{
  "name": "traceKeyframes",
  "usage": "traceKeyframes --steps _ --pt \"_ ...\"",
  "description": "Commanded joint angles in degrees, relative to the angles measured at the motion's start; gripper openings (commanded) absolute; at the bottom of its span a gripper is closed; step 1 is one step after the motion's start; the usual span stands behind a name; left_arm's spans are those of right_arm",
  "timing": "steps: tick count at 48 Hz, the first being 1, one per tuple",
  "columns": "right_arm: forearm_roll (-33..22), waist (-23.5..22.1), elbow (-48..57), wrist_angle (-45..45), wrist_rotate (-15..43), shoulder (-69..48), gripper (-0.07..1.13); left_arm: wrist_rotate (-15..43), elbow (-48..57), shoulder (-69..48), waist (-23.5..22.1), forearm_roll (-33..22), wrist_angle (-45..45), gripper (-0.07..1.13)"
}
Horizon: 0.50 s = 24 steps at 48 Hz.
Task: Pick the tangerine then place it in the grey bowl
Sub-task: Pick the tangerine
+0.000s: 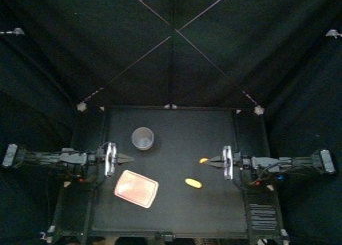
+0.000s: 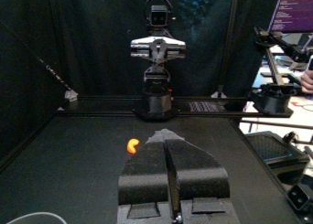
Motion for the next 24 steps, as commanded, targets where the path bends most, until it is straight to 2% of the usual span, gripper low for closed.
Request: traceKeyframes --steps 1,8,18,24 --pt "0.70 -0.18 -0.97 0.26 0.97 1.32 0.02 0.09 -2.37 0.70 0.09 0.00 4.22 0.15" --pt "2.64 -2.29 -2.99 4.39 1.14 4.22 0.02 0.09 -3.87 0.70 0.09 0.00 8.79 0.14" --pt "2.99 -8.44 -7.03 17.23 1.23 9.93 0.02 0.09 -4.39 0.70 0.35 0.09 10.37 0.14" --pt "2.72 -11.43 -7.65 20.48 1.14 11.87 0.09 0.18 -4.13 0.70 0.62 0.00 10.28 0.15"
